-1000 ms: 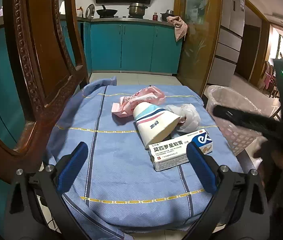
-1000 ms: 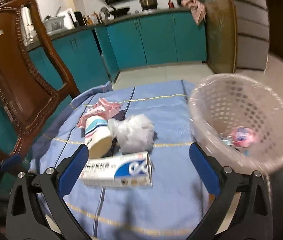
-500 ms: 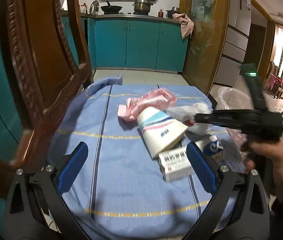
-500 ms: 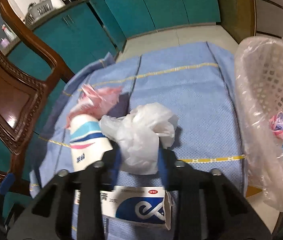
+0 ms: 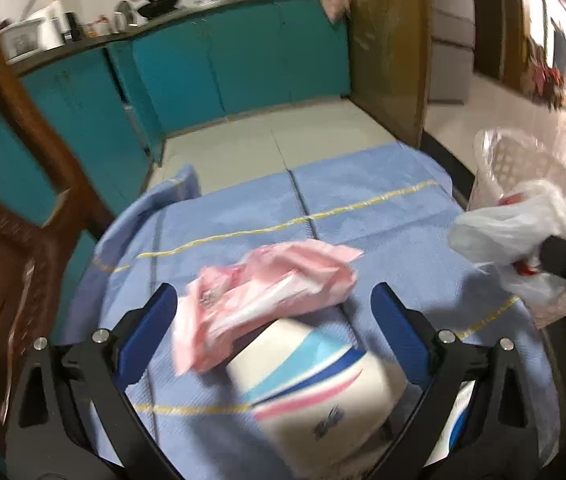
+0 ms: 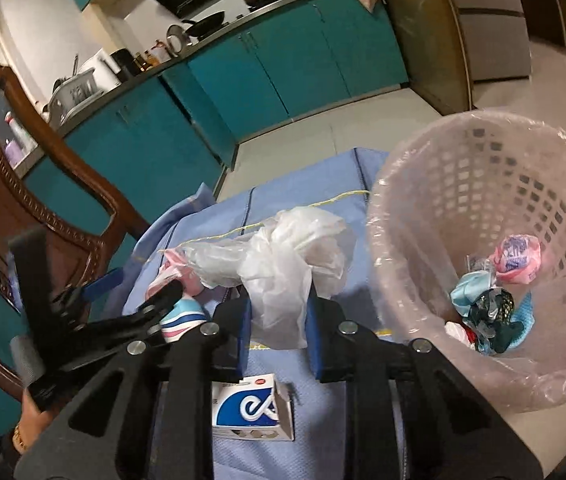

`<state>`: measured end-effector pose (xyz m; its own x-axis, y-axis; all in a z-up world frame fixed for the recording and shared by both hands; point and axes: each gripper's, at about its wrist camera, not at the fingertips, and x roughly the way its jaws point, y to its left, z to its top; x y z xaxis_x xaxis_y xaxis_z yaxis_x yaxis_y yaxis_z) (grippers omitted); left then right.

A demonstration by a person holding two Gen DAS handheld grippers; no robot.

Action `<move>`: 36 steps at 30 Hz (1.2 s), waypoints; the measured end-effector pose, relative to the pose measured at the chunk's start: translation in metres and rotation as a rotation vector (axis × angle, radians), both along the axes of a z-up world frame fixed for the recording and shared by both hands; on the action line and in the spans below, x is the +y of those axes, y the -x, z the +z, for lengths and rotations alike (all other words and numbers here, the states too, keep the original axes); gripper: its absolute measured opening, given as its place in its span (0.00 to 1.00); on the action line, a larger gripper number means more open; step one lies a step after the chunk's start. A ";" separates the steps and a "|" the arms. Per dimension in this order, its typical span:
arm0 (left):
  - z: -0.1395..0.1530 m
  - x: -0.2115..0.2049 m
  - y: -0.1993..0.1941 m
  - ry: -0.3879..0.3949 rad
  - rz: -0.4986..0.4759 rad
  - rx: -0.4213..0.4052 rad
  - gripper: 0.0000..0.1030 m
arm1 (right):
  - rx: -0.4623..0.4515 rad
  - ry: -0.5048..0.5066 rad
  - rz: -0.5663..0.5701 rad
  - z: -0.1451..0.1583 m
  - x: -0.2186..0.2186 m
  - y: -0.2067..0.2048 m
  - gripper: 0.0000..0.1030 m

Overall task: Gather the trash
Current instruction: 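Grasp the pink printed wrapper with the left tool while the right holds the white bag, then carry the white bag into the basket and open the right tool while the left holds the wrapper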

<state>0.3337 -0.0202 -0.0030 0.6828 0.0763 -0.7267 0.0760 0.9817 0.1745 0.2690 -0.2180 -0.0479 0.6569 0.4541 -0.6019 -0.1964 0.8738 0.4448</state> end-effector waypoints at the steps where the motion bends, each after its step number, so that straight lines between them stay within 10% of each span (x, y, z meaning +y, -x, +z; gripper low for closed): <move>1: -0.004 -0.006 -0.007 -0.026 -0.008 0.012 0.94 | 0.001 -0.001 0.000 0.000 0.000 -0.001 0.23; 3: -0.009 -0.011 -0.016 -0.042 -0.008 0.035 0.84 | 0.006 -0.006 0.006 -0.001 -0.001 -0.001 0.23; 5: -0.013 -0.007 -0.025 -0.003 0.012 0.072 0.51 | 0.006 -0.007 0.013 -0.001 0.002 -0.001 0.23; 11: -0.001 0.011 -0.013 0.069 0.016 0.026 0.22 | -0.004 -0.004 0.032 0.001 0.011 0.001 0.23; 21: 0.087 0.038 0.130 0.302 -0.026 -0.300 0.18 | -0.162 0.068 0.085 0.032 0.027 0.047 0.23; 36: 0.038 0.041 0.178 0.308 0.050 -0.184 0.17 | -0.212 0.208 0.127 0.021 0.048 0.122 0.23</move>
